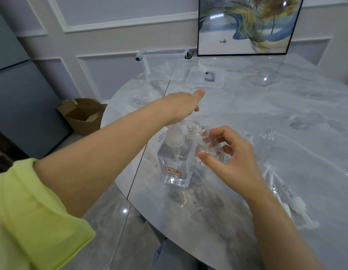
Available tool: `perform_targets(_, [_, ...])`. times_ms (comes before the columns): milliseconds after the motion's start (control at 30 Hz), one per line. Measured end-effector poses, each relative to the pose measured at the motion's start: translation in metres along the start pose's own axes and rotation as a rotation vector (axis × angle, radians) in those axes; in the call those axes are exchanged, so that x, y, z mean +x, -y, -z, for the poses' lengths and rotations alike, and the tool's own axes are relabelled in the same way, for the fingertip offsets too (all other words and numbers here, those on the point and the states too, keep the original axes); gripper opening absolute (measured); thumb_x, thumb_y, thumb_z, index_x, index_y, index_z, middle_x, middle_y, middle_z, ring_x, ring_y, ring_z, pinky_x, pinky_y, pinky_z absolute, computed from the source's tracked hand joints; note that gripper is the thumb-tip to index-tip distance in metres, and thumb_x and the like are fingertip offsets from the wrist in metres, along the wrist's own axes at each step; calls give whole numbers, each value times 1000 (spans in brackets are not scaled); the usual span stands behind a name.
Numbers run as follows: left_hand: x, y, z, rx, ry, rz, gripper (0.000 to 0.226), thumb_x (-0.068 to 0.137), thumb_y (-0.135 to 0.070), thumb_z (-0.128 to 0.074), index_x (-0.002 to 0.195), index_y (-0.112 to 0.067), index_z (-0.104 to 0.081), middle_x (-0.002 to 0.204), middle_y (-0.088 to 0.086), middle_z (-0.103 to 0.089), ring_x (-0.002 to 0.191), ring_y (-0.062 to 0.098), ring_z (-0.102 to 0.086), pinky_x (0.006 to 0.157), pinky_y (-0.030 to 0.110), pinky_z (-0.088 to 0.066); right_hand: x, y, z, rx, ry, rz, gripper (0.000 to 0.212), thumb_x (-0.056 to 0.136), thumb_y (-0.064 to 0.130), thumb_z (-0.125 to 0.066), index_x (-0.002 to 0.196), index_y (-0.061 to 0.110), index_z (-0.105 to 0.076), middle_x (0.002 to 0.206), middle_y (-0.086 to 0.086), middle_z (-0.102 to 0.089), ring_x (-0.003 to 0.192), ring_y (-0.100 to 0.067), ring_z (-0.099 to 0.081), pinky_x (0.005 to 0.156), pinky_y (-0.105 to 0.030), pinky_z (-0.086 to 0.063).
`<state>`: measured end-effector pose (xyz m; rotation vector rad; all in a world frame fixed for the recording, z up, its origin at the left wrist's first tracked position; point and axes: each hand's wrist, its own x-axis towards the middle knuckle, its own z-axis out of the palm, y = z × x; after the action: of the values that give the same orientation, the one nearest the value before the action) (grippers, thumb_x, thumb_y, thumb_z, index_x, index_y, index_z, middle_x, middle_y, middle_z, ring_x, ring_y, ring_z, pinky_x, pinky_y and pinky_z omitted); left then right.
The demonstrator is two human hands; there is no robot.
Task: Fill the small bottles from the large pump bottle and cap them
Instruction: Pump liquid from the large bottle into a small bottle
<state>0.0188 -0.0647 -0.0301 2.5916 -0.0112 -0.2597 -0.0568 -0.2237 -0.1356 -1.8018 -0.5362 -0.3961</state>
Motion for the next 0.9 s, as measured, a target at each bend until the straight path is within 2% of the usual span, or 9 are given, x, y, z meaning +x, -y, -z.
perform_targets(133, [-1,1,-5,-26,71,18,67,104,-65,-19,121,-23,-68,128,0,-64,122,23,-55,94,38,-33,-1,-2,-1,-8,6,-7,28,76,28,-79,98,34,-62,98,19,-66,97,-11,-64,80,-18,-49])
perform_targets(267, [0,0,-2,-31,1,-5,66,104,-64,-20,119,-23,-69,124,-1,-65,119,21,-56,90,36,-33,0,0,1,7,-6,-8,33,78,22,-83,97,38,-61,99,21,-65,96,-9,-64,79,-16,-49])
perform_targets(400, [-1,2,-5,-32,27,19,66,104,-63,-21,116,-22,-70,122,-1,-66,117,21,-58,89,35,-34,-1,-4,2,-19,15,-30,28,77,27,-80,101,32,-65,100,20,-66,98,-9,-64,80,-22,-52])
perform_targets(500, [1,4,-2,-47,-15,-10,64,104,-63,-21,114,-24,-71,121,-3,-67,113,19,-59,87,35,-35,0,-3,2,-16,10,-26,30,78,27,-81,101,34,-64,101,20,-66,98,-9,-64,80,-22,-51])
perform_targets(633, [0,4,-5,-43,35,11,64,105,-61,-21,115,-22,-71,121,-1,-67,115,20,-59,90,34,-33,0,-3,1,-31,13,-33,28,75,32,-78,99,36,-63,99,18,-67,96,-10,-63,78,-23,-51])
perform_targets(767, [-1,3,-3,-60,-12,-16,62,105,-60,-21,115,-23,-71,120,-4,-67,114,19,-59,89,35,-35,0,-2,2,-20,10,-29,29,76,32,-79,98,38,-62,101,19,-67,96,-9,-63,78,-21,-51])
perform_targets(900, [-2,3,-4,-47,65,22,65,104,-63,-21,116,-23,-70,123,-1,-67,117,22,-58,95,37,-35,-1,-4,1,-19,17,-57,29,76,29,-81,99,33,-64,100,18,-67,96,-9,-63,78,-23,-50])
